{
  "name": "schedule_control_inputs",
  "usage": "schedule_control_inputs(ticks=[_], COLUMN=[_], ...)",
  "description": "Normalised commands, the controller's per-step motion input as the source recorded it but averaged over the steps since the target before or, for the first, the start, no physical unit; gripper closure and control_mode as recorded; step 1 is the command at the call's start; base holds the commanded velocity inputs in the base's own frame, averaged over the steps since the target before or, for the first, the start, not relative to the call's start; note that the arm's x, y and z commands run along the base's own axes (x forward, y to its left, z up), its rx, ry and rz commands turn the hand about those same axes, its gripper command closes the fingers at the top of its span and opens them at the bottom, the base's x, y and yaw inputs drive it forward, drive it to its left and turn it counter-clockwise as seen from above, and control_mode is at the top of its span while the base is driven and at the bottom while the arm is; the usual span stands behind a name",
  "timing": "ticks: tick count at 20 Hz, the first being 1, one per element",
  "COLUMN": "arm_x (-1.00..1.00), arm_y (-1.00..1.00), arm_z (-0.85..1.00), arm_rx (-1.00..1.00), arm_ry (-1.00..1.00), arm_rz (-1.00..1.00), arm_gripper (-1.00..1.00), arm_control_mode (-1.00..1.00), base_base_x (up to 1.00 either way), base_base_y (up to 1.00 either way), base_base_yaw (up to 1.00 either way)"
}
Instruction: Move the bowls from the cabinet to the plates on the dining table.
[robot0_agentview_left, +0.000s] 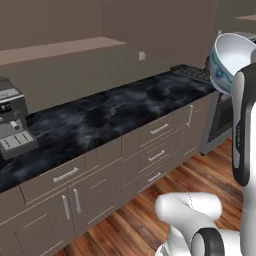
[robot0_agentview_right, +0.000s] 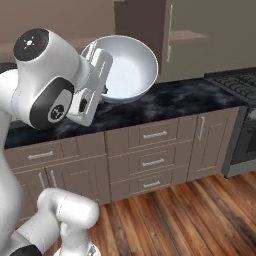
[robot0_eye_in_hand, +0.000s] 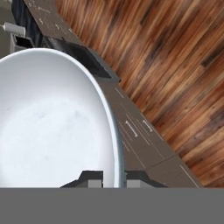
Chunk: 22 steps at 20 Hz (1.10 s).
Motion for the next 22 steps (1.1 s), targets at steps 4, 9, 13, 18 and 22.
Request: schedule_control_inputs(ticks=[4, 9, 13, 18, 22], arm_x=[0.00, 0.00, 0.00, 0.00, 0.00], arm_y=[0.00, 0.00, 0.00, 0.00, 0.00], arm_z=[0.00, 0.00, 0.00, 0.00, 0.00], arm_rx=[0.00, 0.00, 0.00, 0.00, 0.00], arm_ry=[0.00, 0.00, 0.00, 0.00, 0.00], arm_rz=[0.00, 0.00, 0.00, 0.00, 0.00], arm_gripper=[1.00, 1.00, 1.00, 1.00, 1.00], arm_control_mode=[1.00, 1.00, 1.00, 1.00, 1.00], base_base_x=[0.00, 0.00, 0.00, 0.00, 0.00], base_base_y=[0.00, 0.00, 0.00, 0.00, 0.00], base_base_yaw=[-0.25, -0.25, -0.25, -0.25, -0.25])
